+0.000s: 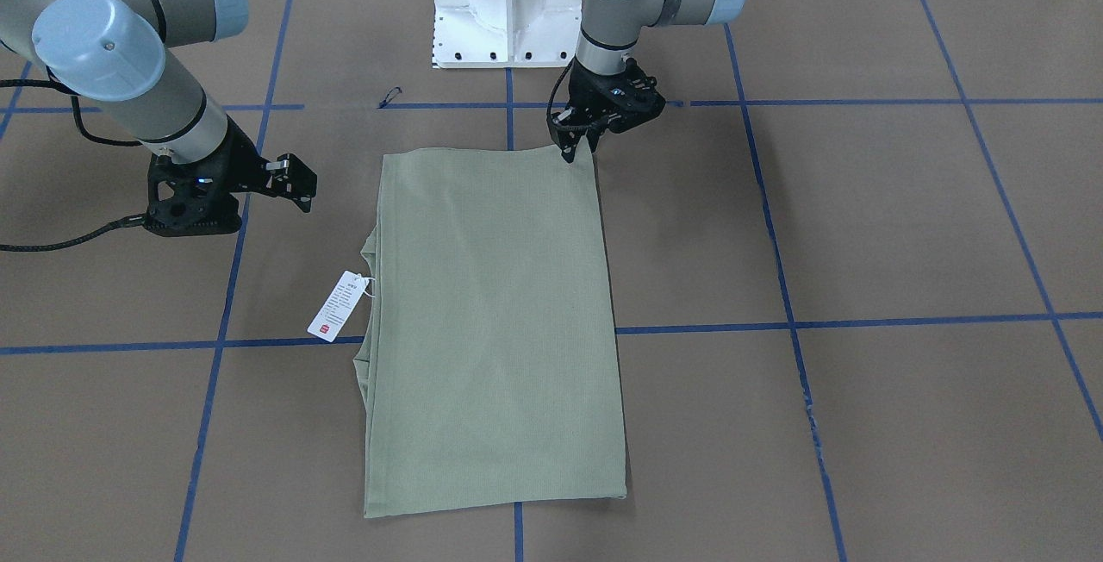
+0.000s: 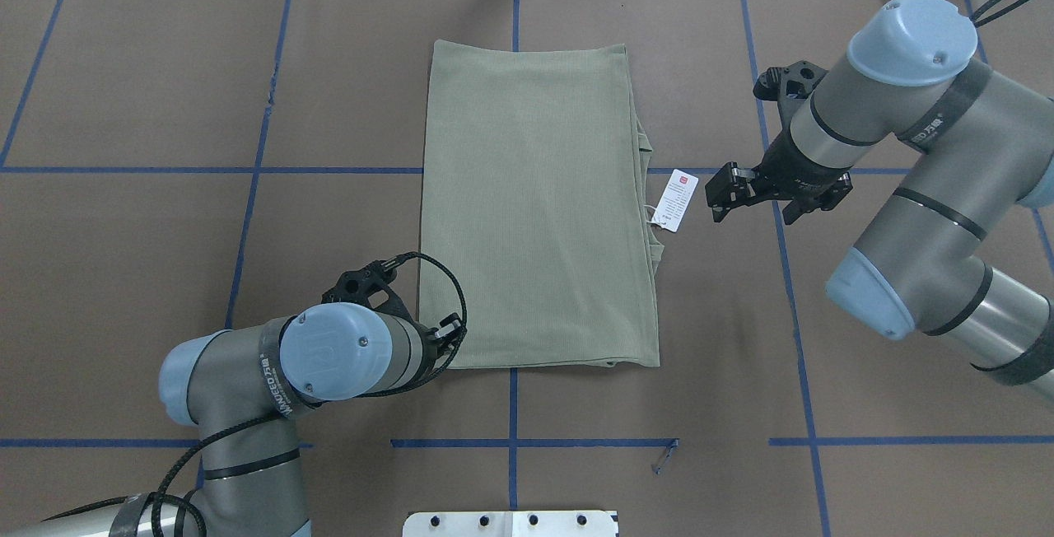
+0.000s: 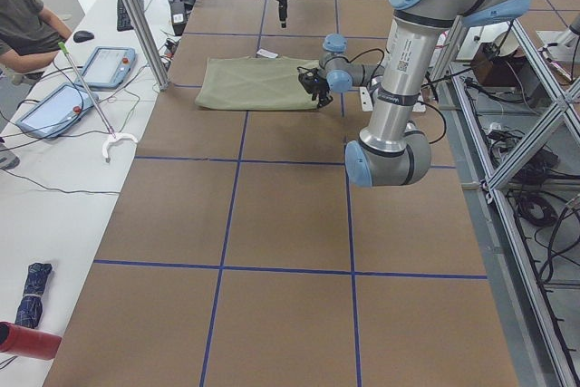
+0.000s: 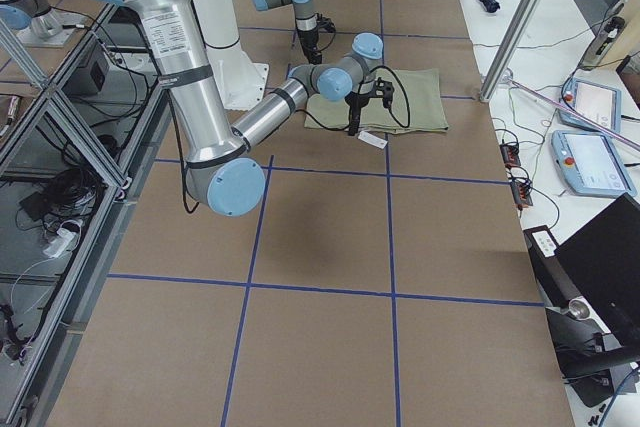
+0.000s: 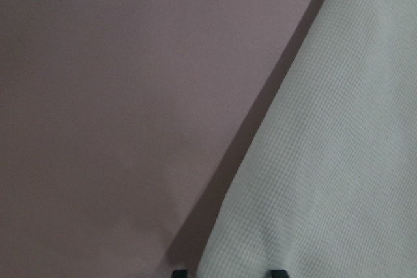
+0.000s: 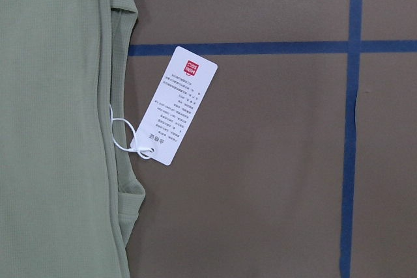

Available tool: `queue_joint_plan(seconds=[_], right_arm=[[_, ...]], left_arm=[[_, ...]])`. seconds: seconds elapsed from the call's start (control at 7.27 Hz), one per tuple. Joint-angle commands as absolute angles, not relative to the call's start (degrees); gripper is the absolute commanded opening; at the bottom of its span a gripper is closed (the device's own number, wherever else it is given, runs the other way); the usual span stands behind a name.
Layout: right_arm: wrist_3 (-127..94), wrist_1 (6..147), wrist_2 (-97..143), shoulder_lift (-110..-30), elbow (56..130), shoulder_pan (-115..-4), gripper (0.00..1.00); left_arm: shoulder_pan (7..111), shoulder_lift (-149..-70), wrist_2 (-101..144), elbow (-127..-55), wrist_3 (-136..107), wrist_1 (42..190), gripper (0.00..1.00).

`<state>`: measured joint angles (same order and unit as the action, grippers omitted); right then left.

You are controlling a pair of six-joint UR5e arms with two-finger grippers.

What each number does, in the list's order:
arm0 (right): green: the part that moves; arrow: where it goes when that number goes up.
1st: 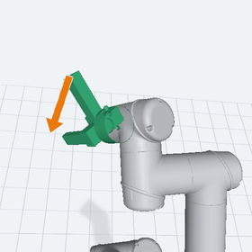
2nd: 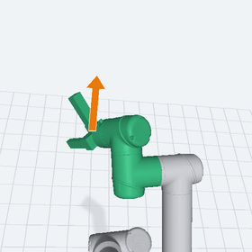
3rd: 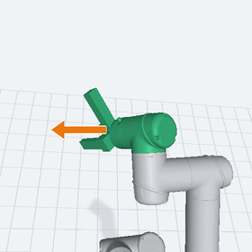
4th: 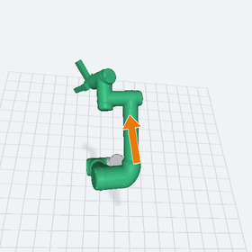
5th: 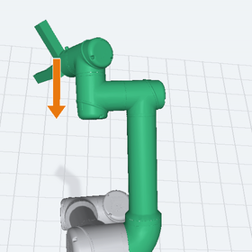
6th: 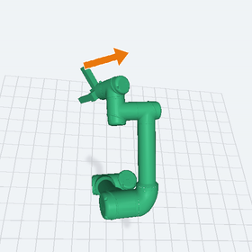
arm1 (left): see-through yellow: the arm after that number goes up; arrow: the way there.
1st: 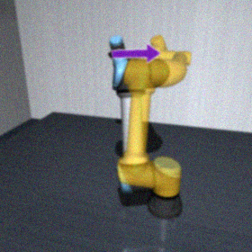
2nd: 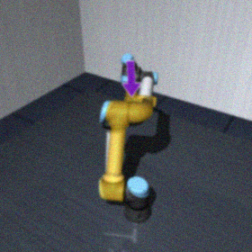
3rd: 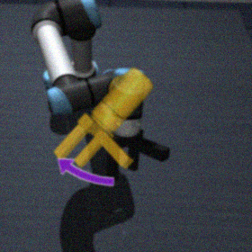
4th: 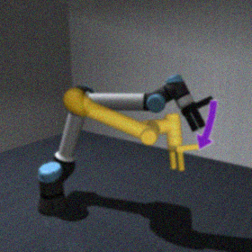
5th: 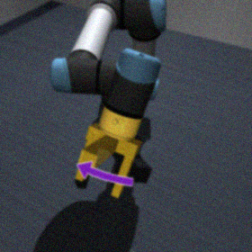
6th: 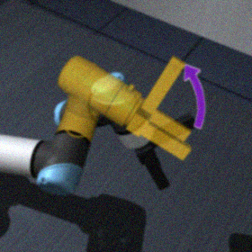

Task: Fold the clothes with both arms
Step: 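Hold the left gripper at the near corner while the right waits by the tag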

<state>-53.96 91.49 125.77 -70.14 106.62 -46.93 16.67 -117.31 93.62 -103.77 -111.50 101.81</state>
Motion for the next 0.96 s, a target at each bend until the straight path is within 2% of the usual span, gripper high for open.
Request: queue_joint_plan(seconds=[0.0,0.14,0.28,0.83], right_arm=[[-54.05,91.49,125.68,-70.14,106.79,-46.93,1.00],[-54.31,91.49,125.68,-70.22,106.87,-46.93,1.00],[-54.58,91.41,125.68,-70.22,107.14,-46.93,1.00],[-76.64,91.23,121.49,-69.53,111.61,-40.46,1.00]], left_arm=[[16.70,-117.25,93.69,-103.97,-111.45,101.78,0.15],[16.70,-117.07,93.60,-104.15,-111.45,101.78,0.03],[16.70,-117.33,93.78,-104.76,-111.45,101.78,0.00],[16.44,-118.39,94.30,-105.65,-110.39,102.22,0.00]])
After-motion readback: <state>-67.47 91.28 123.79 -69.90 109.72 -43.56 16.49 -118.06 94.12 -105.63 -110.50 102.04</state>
